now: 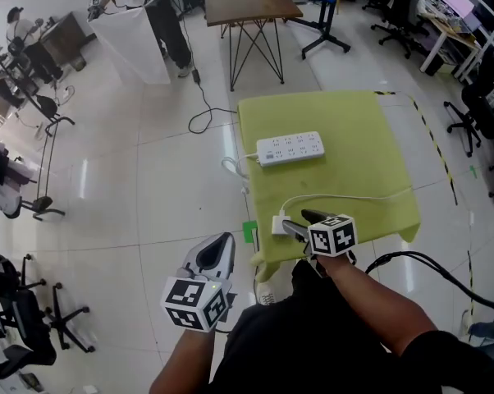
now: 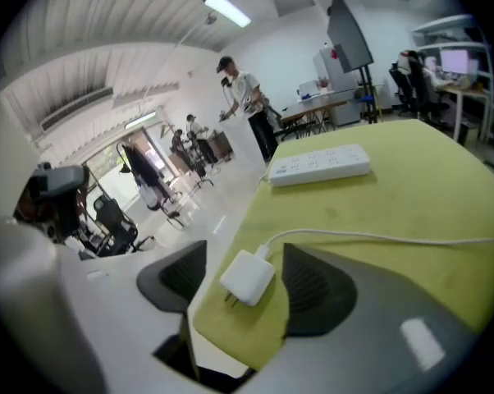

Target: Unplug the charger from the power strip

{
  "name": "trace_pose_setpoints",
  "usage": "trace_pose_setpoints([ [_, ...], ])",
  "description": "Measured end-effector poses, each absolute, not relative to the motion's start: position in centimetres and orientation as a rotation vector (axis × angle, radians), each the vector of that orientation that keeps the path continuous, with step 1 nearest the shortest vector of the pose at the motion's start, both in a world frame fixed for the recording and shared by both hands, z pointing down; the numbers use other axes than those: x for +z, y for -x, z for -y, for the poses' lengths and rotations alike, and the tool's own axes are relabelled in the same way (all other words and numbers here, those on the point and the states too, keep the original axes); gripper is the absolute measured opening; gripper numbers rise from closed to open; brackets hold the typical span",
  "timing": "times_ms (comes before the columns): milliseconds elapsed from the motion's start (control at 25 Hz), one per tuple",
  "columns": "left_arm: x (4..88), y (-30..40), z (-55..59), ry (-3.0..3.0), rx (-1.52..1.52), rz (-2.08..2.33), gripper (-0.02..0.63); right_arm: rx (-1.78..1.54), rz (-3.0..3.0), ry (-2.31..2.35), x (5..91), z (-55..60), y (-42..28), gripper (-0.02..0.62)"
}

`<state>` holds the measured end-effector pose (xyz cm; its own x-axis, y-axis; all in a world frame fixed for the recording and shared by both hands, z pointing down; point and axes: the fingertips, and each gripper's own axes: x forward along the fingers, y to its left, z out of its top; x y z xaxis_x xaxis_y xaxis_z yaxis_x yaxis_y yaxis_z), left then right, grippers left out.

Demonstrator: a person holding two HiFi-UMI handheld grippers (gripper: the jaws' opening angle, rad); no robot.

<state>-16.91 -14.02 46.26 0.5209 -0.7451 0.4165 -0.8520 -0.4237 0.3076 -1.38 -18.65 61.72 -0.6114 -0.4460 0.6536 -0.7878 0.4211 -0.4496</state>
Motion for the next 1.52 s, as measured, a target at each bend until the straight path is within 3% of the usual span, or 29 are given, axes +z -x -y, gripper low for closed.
trace_pose_setpoints([
  [80, 46.1, 16.5, 14.0, -2.316, 0.3, 1.268, 0.006, 1.104, 2.358, -1.116, 58.5, 17.8, 0.8, 0.157],
  [200, 46.6, 15.2, 14.1, -2.351, 0.336, 1.202, 0.006, 1.164, 2.516, -1.219, 53.8, 15.9, -0.6, 0.002],
  [440, 45.5, 10.9, 12.7, -2.426, 0.342, 1.096, 0.006, 1.205, 2.772, -1.236, 45.7, 9.1, -4.2, 0.002],
  [600, 43.9, 8.6, 11.3, -2.476, 0.312, 1.104, 0.006, 1.052, 2.802, -1.233, 42.9, 4.9, -6.5, 0.002],
  [880, 43.2, 7.0, 7.9, -2.449, 0.277, 1.188, 0.006, 0.751, 2.691, -1.21, 42.4, -1.0, -8.3, 0.0],
  [1520, 41.4, 1.3, -6.2, -2.44, 0.247, 1.321, 0.006, 0.644, 2.728, -1.116, 41.5, -15.6, -14.1, 0.0],
])
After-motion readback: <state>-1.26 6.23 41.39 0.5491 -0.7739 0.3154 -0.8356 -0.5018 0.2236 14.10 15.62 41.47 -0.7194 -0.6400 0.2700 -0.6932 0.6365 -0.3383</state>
